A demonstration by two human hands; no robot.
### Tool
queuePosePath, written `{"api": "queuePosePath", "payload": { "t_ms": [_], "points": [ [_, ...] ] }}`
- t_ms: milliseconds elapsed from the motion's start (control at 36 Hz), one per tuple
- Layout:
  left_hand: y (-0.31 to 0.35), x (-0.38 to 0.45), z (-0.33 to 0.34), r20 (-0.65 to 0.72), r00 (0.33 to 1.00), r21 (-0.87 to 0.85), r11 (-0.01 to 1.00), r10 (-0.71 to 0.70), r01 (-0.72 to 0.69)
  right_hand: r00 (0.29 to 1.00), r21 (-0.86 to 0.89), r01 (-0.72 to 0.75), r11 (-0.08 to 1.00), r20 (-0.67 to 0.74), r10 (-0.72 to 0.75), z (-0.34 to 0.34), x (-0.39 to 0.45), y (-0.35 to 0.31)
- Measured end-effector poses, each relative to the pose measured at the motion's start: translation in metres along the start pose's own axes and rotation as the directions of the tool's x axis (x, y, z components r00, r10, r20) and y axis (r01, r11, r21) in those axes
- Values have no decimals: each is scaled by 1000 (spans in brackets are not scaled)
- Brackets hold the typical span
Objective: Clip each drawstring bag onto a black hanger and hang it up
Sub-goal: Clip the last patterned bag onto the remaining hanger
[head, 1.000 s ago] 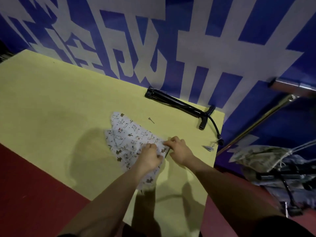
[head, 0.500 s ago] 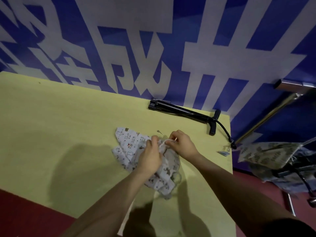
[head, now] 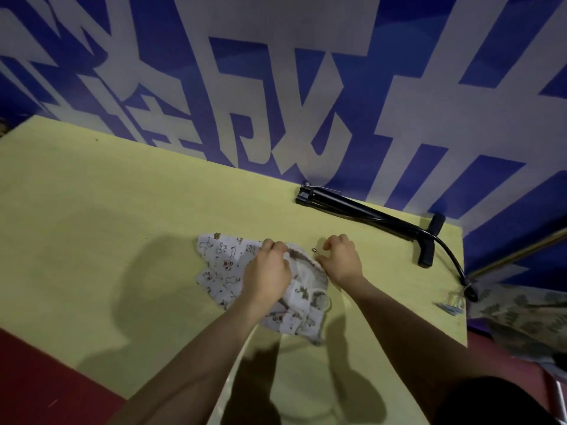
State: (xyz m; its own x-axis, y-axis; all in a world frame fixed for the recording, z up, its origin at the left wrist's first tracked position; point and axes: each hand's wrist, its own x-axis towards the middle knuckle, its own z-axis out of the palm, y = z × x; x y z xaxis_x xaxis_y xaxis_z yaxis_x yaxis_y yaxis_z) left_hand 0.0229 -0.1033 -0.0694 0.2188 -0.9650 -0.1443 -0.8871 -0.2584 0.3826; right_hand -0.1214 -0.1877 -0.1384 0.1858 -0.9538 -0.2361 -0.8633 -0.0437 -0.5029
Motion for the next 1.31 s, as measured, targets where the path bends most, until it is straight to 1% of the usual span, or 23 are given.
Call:
{"api": "queuePosePath", "payload": {
  "t_ms": [111, 194, 222, 333, 361, 417, 444, 472, 528, 583, 639, 694, 806, 833, 861, 917, 972, 1056, 1111, 1194, 1250, 1306],
  "points": [
    [-5, 11, -2, 15, 999, -58, 997, 42, -41, 999, 21, -3, 1000, -45, 4, 11, 4, -1],
    [-4, 17, -4, 46, 994, -97, 991, 94, -89, 999, -14, 20, 1000, -48, -21, 11, 7, 1],
    [-3, 18, -4, 62, 993, -117, 989, 97, -89, 997, -4, 20, 1000, -71, -21, 9, 6, 1],
    [-2, 23, -5, 144, 986, -164, 985, 86, -62, 983, 242, -11, 970, -173, 54, -3, 2, -1],
    [0, 25, -5, 188, 977, -162, 984, 101, -70, 982, 315, -19, 949, -175, 77, -7, 0, -4],
    [6, 28, -6, 298, 942, -174, 979, 152, -103, 984, 506, -38, 862, -131, 120, -18, -7, -11],
    [11, 29, -7, 344, 923, -186, 976, 173, -114, 987, 568, -25, 823, -117, 111, -22, -12, -14],
    [16, 29, -9, 374, 908, -195, 973, 188, -121, 991, 583, 2, 812, -112, 78, -27, -18, -15],
    [24, 30, -12, 392, 900, -209, 971, 190, -114, 995, 537, 57, 841, -104, -1, -31, -26, -13],
    [25, 31, -15, 375, 906, -229, 967, 195, -113, 994, 484, 89, 871, -92, -51, -30, -32, -9],
    [23, 32, -21, 349, 913, -236, 962, 213, -134, 995, 456, 97, 885, -67, -74, -28, -36, -11],
    [21, 33, -27, 325, 917, -250, 956, 230, -151, 993, 423, 117, 899, -75, -94, -28, -36, -17],
    [16, 32, -39, 250, 936, -290, 942, 246, -170, 986, 264, 155, 952, -106, -132, -25, -36, -35],
    [15, 31, -41, 232, 943, -301, 940, 238, -163, 984, 252, 164, 954, -109, -140, -24, -35, -38],
    [14, 31, -43, 215, 950, -309, 939, 226, -153, 981, 273, 182, 945, -120, -155, -25, -34, -42],
    [13, 33, -47, 183, 963, -314, 940, 198, -134, 973, 380, 214, 900, -165, -161, -28, -31, -46],
    [14, 37, -50, 151, 974, -298, 948, 167, -116, 959, 460, 241, 855, -250, -136, -35, -26, -48],
    [22, 45, -50, 117, 980, -219, 966, 164, -136, 950, 446, 202, 872, -306, -64, -49, -15, -43],
    [28, 51, -48, 98, 980, -154, 975, 175, -159, 954, 352, 150, 924, -296, -42, -56, -1, -36],
    [36, 60, -44, 83, 976, -54, 979, 201, -197, 977, 128, 28, 991, -211, -1, -65, 20, -26],
    [41, 69, -40, 83, 972, 12, 976, 218, -220, 986, -15, -41, 999, -160, 38, -69, 35, -18],
    [43, 71, -37, 76, 969, 74, 968, 233, -239, 990, -153, -101, 983, -115, 84, -71, 41, -9]
  ]
}}
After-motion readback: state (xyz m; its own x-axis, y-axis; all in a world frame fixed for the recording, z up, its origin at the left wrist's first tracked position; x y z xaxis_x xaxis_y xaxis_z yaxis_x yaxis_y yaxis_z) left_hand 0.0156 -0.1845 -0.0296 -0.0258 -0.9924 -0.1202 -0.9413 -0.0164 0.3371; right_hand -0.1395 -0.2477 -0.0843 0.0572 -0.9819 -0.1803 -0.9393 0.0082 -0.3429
